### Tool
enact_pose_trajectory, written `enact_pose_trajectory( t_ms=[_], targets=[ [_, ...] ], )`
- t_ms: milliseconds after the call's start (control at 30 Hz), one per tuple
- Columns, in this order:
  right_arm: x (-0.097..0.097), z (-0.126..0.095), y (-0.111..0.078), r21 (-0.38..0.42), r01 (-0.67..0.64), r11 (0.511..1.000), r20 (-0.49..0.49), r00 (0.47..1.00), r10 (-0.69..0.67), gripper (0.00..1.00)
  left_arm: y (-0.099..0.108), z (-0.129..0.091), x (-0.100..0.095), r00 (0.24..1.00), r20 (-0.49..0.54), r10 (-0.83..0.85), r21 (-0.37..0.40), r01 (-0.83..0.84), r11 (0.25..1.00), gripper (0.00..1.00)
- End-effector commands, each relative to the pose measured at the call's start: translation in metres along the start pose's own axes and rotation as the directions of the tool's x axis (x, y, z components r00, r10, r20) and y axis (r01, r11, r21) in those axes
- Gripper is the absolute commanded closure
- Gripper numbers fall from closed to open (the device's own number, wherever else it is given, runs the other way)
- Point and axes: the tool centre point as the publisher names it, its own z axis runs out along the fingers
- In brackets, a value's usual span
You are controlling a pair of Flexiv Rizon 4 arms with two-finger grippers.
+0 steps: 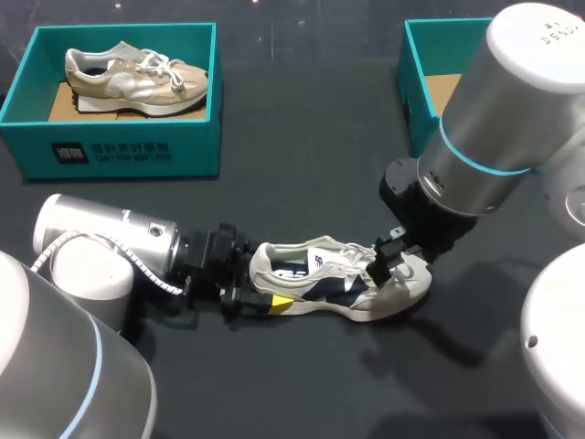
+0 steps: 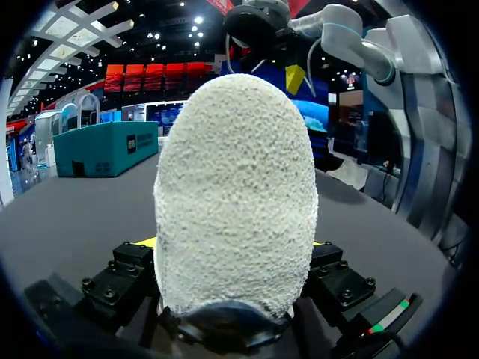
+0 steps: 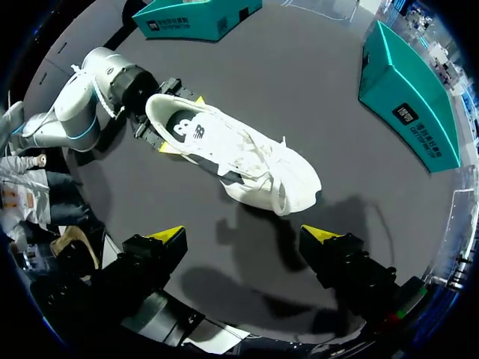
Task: Take the shoe out of the shoebox, open the shoe tongue, remove and reinsert the insole, then place the shoe into the shoebox
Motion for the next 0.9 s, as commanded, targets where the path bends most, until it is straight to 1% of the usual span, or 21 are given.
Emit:
enact_pose_trajectory(
  t_ms=[33,67,167,267,300,333,367,767,833,900],
  targets=[
    [0.026,0.011,0.009,0.026,-0.183,0.983,0.085,0.980,0.181,0.00,0.001,0.002,-0.002,1.000,-0.001,0.000,-0.003,0.000,1.000,1.00],
    [0.029,0.013,0.011,0.030,-0.209,0.978,0.087,0.975,0.206,0.00,0.001,0.002,-0.002,1.000,-0.001,0.000,-0.003,0.000,1.000,1.00],
    [0.046,0.020,0.027,0.056,-0.294,0.954,0.124,0.950,0.285,0.00,0.001,0.002,-0.002,1.000,-0.001,0.000,-0.003,0.000,1.000,1.00],
    [0.059,0.021,0.038,0.073,-0.358,0.931,0.166,0.925,0.343,0.00,0.001,0.002,-0.002,1.000,-0.001,0.000,-0.003,0.000,1.000,1.00],
    [0.065,0.021,0.045,0.083,-0.391,0.917,0.178,0.911,0.372,0.00,0.001,0.002,-0.002,1.000,-0.001,0.000,-0.003,0.000,1.000,1.00],
    [0.068,0.022,0.051,0.103,-0.425,0.899,0.166,0.899,0.406,0.00,0.001,0.002,-0.002,1.000,-0.001,0.000,-0.003,0.000,1.000,1.00],
    [0.071,0.024,0.057,0.109,-0.440,0.891,0.166,0.892,0.421,0.00,0.001,0.002,-0.002,1.000,-0.001,0.000,-0.003,0.000,1.000,1.00],
    [0.071,0.024,0.057,0.109,-0.440,0.891,0.166,0.892,0.421,0.00,0.001,0.002,-0.002,1.000,-0.001,0.000,-0.003,0.000,1.000,1.00],
    [0.077,0.025,0.060,0.064,-0.448,0.892,0.195,0.882,0.429,0.00,0.001,0.002,-0.002,1.000,-0.001,0.000,-0.003,0.000,1.000,1.00],
    [0.082,0.029,0.064,0.046,-0.451,0.891,0.226,0.874,0.431,0.00,0.001,0.002,-0.002,1.000,-0.001,0.000,-0.003,0.000,1.000,1.00]
  ],
)
